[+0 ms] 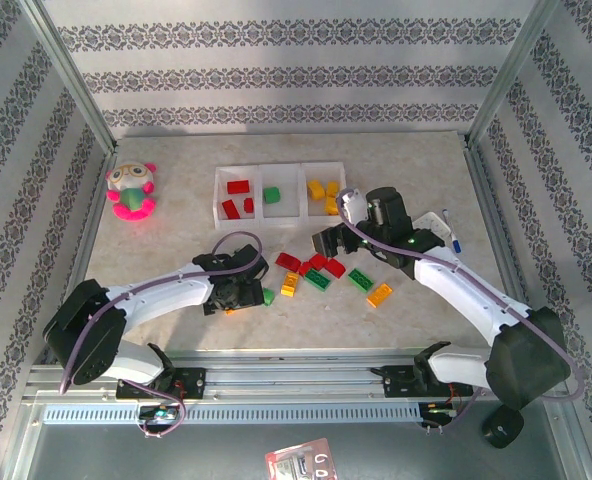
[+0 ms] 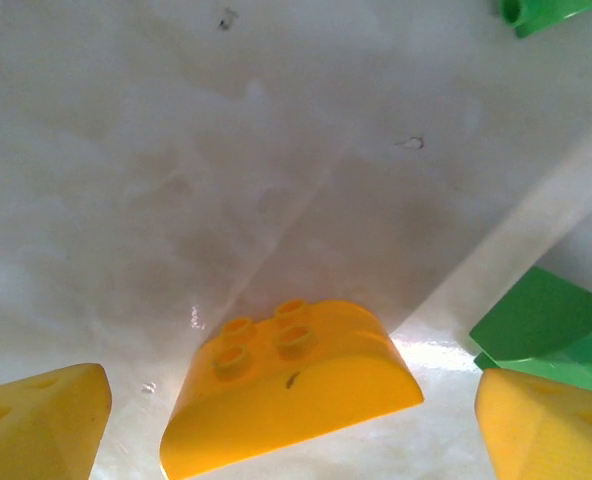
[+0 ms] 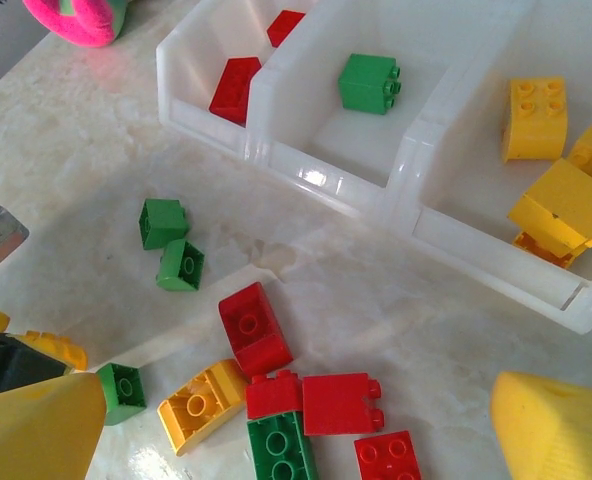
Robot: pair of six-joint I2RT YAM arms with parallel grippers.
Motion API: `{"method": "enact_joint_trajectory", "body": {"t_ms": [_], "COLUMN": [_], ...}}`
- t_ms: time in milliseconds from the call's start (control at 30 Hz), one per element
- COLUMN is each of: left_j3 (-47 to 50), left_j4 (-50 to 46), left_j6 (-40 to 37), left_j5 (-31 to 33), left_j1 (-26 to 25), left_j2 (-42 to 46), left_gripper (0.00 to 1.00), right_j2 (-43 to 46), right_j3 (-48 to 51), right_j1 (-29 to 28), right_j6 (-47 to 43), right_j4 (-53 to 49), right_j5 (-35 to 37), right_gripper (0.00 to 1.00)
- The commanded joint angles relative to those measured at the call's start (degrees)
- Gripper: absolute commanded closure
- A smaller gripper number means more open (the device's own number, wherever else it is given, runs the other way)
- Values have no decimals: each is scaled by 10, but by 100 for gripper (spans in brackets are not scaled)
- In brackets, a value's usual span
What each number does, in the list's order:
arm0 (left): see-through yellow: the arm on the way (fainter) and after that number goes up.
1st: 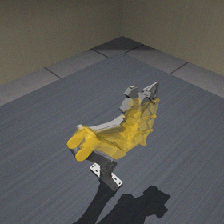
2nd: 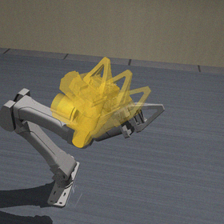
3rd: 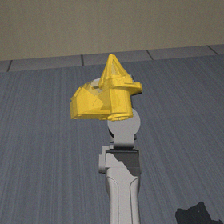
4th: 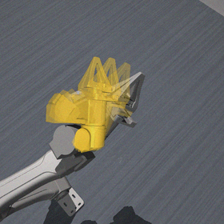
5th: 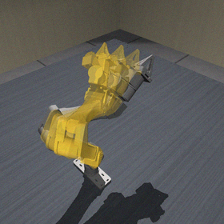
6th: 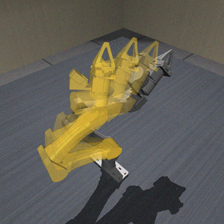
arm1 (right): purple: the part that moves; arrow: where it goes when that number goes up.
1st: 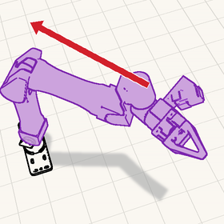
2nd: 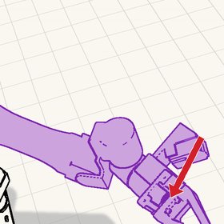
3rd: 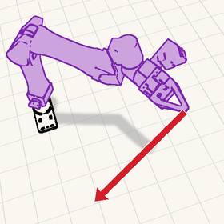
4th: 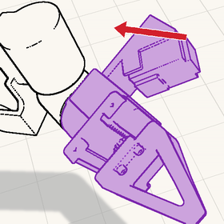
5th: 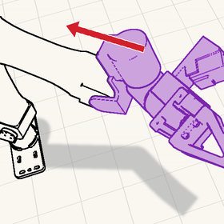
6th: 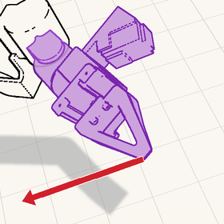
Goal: Sort the legos into containers by color
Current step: Pick up the lego from the middle-left of the table.
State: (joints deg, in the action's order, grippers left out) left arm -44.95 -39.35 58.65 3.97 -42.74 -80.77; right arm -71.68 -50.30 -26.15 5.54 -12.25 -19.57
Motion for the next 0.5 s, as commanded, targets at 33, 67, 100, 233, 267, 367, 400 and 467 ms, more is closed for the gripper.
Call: {"method": "enact_joint_trajectory", "body": {"t_ms": [33, 67, 100, 233, 267, 367, 400, 467], "left_j3": [16, 19, 22, 28, 28, 31, 31, 30], "left_j4": [13, 18, 25, 30, 30, 39, 40, 39], "left_j6": [53, 57, 60, 70, 70, 72, 71, 69], "left_j5": [-16, -18, -20, -21, -20, -20, -20, -21], "left_j1": [4, 5, 6, 11, 12, 13, 14, 15], "left_j2": [-9, -10, -12, -21, -22, -30, -33, -37], "left_gripper": [7, 8, 9, 15, 17, 23, 26, 32], "right_j2": [-9, -10, -12, -14, -14, -12, -10, -8], "right_j3": [-24, -25, -26, -27, -26, -23, -22, -20], "right_j1": [-7, -7, -7, -7, -7, -7, -7, -6], "right_j6": [-14, -15, -16, -19, -20, -20, -19, -16], "right_j4": [5, 4, 4, 0, -1, 0, 1, 1], "right_j5": [-8, -9, -9, -12, -11, -11, -11, -9], "right_gripper": [2, 2, 2, 2, 2, 2, 2, 2]}}
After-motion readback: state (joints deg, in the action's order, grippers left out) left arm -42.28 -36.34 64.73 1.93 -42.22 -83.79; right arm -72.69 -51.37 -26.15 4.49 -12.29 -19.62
